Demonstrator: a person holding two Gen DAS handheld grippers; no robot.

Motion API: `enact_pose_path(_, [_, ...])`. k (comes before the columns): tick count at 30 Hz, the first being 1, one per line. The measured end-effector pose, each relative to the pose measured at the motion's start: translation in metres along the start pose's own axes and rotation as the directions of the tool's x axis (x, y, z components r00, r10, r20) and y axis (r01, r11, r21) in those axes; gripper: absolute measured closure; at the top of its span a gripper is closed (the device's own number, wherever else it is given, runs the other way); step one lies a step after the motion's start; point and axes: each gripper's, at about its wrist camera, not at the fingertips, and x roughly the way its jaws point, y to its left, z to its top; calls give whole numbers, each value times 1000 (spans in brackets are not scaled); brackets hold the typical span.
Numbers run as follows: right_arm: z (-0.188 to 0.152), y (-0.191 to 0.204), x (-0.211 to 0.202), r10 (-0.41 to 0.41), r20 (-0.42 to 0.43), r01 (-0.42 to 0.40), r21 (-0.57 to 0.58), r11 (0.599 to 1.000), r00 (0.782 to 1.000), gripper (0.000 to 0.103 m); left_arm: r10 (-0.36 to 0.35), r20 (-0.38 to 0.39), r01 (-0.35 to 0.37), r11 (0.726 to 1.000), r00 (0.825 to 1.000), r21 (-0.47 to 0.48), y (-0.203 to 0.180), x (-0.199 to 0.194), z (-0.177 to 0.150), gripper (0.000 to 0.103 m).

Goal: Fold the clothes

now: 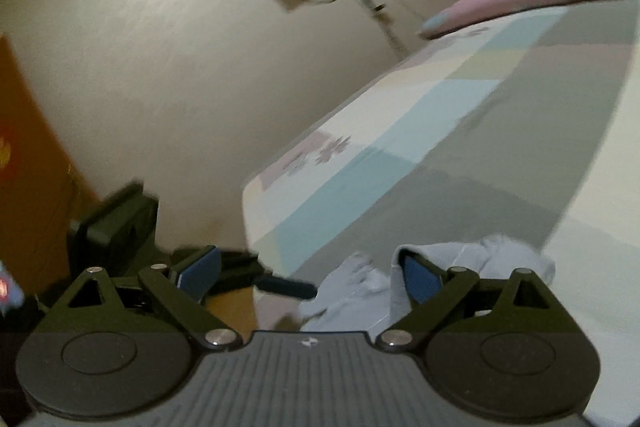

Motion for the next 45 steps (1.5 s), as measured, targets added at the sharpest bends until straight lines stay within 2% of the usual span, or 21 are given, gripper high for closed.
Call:
enact_pose_path(4, [-12, 11, 25, 15, -92, -17, -24, 1000, 996, 5, 16, -15, -17, 1000, 1000, -24, 6, -4, -9, 18])
enact_pose_path(8, [-24, 5, 45, 40, -149, -31, 63, 998, 988, 5, 31, -32, -33, 999, 999, -43, 12, -5, -17, 18])
enact_pose_path(10, [-29, 3, 43, 22, -152, -11, 74, 997, 988, 5, 36, -35, -38, 998, 999, -52, 16, -6, -18, 18])
enact_pose_path(12, [-32, 1, 42, -33, -135, 44, 79, 996, 990, 5, 38, -32, -39, 997, 999, -59, 19, -8, -19, 18])
enact_pose_path(16, [-28, -16, 45, -79, -131, 101, 177, 979, 988, 5, 36, -25, -38, 997, 999, -65, 22, -9, -23, 18])
enact_pose_path(18, [-28, -18, 47, -78, -142, 107, 213, 971, 987, 5, 38, -22, -39, 997, 999, -69, 22, -10, -25, 18])
enact_pose_path(21, [-29, -11, 37, -71, -152, 100, 195, 976, 986, 5, 25, -12, -26, 997, 1000, -78, 23, -11, -25, 18])
enact_pose_path(27, [-28, -14, -18, -149, -120, 169, 182, 969, 982, 5, 14, 27, -13, 1000, 1000, -24, 6, -4, -10, 18])
enact_pose_path(33, [-39, -25, -99, -293, -55, 298, 210, 931, 954, 5, 22, 53, -25, 997, 998, 71, -22, 19, 14, 18])
enact_pose_path(38, [-58, -29, -150, -372, 14, 353, 286, 891, 928, 5, 150, 65, -159, 975, 987, 156, -36, 44, 24, 19])
enact_pose_path(41, [-68, -30, -169, -399, 40, 369, 307, 877, 916, 5, 172, 88, -185, 970, 981, 161, -36, 45, 21, 18])
enact_pose_path(45, [-77, -31, -190, -414, 64, 373, 326, 869, 908, 4, 265, 117, -283, 940, 957, 189, -34, 40, 14, 18])
